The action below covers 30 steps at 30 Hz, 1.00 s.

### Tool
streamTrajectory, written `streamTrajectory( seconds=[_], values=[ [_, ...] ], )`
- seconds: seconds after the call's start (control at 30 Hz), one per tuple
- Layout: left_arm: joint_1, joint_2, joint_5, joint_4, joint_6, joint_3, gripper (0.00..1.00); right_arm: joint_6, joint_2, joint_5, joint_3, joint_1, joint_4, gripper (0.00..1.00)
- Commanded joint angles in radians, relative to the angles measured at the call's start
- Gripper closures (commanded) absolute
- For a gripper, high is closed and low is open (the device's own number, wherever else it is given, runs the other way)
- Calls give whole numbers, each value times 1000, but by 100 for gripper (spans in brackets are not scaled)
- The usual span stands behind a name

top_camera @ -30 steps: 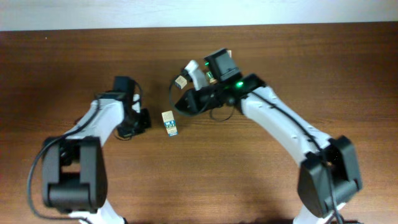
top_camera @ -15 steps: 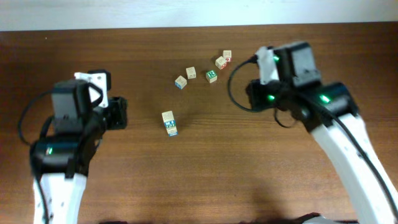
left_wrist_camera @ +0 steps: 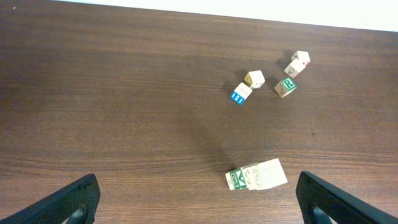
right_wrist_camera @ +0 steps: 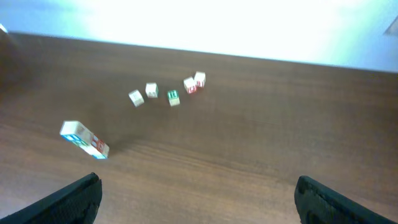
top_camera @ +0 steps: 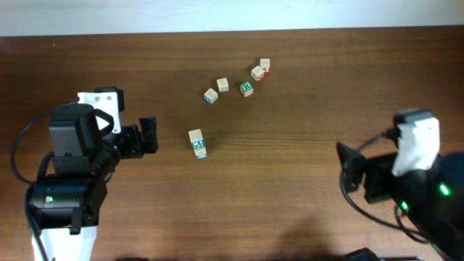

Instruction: Rotate 5 blocks

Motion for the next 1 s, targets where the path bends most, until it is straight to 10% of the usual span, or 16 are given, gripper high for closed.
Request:
streamTrajectory(
  seconds=[0.0,0.47,0.97],
  values=[
    [0,-6,-4,-2,19,15,1,3,-43,19,11,-4,0,2],
    [0,-6,-4,-2,19,15,1,-24,-50,143,-58,-5,43,2],
    [0,-6,-4,-2,19,15,1,-24,-619,-39,-1052,-274,916,2]
  ],
)
